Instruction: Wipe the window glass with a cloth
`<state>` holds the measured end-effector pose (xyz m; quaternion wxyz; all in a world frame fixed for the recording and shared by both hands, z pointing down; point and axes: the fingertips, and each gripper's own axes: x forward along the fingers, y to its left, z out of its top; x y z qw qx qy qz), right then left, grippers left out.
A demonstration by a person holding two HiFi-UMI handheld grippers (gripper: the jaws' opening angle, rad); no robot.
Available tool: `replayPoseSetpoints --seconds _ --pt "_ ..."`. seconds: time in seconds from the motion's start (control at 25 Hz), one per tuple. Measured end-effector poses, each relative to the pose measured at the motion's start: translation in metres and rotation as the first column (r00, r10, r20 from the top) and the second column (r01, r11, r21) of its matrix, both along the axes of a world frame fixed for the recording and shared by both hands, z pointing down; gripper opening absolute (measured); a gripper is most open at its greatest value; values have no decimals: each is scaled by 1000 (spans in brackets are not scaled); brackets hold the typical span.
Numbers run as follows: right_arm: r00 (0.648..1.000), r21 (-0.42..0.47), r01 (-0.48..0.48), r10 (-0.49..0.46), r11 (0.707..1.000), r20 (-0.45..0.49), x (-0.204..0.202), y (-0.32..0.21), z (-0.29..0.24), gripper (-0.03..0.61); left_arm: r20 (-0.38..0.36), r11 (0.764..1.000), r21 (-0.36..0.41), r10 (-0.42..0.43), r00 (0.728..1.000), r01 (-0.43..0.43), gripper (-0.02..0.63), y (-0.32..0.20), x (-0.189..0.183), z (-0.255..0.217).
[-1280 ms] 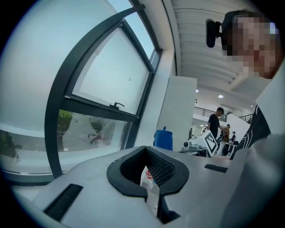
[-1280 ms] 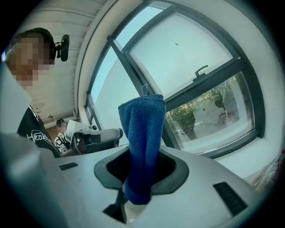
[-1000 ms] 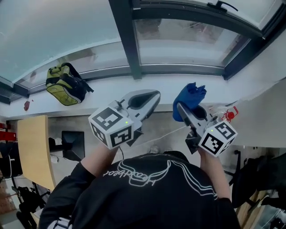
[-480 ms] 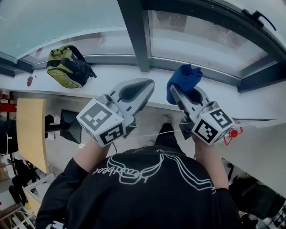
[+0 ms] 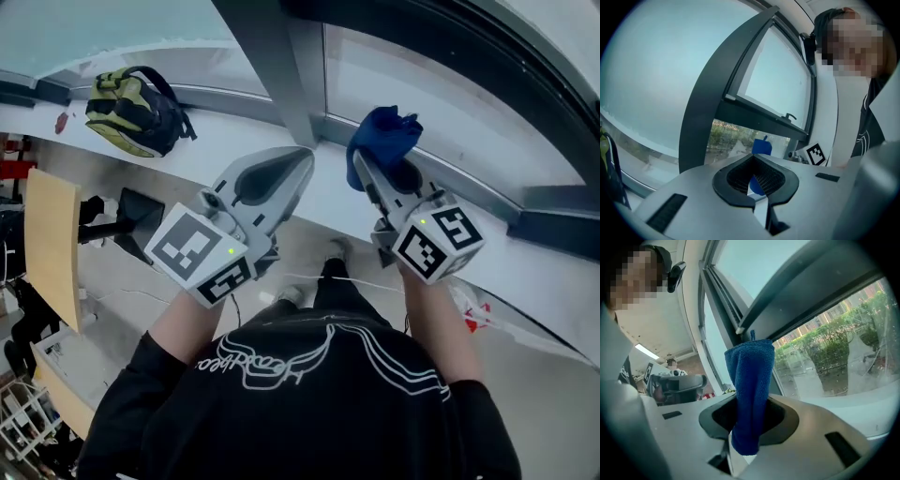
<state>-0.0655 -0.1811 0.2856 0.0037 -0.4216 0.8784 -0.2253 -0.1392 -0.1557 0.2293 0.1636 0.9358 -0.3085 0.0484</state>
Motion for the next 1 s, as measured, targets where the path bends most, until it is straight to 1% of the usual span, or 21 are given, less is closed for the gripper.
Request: replayPoseSetpoints --seconds 0.08,0.2,0.24,0.28,0.4,0.6,0.76,0.92,1.0 --pt "999 1 24 -24 1000 -45 2 -27 7 94 4 999 5 -31 1000 31 5 -10 3 7" --pt "993 26 32 -29 999 -117 -2 -66 14 94 85 997 50 -62 995 58 5 -14 -7 20" --pt "991 41 26 -20 999 -132 -4 -79 15 94 103 997 52 -66 992 61 5 -14 -12 24" --pt "989 59 17 -9 998 -144 -6 -91 16 94 106 997 45 -69 992 65 5 -15 -17 28" --pt "982 120 2 20 993 -185 -18 -121 13 94 66 996 13 -89 994 89 5 -24 -33 33" --pt "970 228 -2 58 974 -238 -36 -147 4 94 25 993 -24 -119 993 119 5 -44 -51 45" --pt "967 239 -13 73 971 -245 -44 -159 -1 94 -27 989 -71 -129 991 127 5 -46 -54 51" --pt "955 271 -38 115 962 -272 -47 -166 -6 94 -51 991 -76 -111 992 107 5 -43 -53 48" --pt "953 279 -60 138 958 -269 -45 -169 -7 94 -58 992 -87 -101 993 96 5 -39 -52 52"
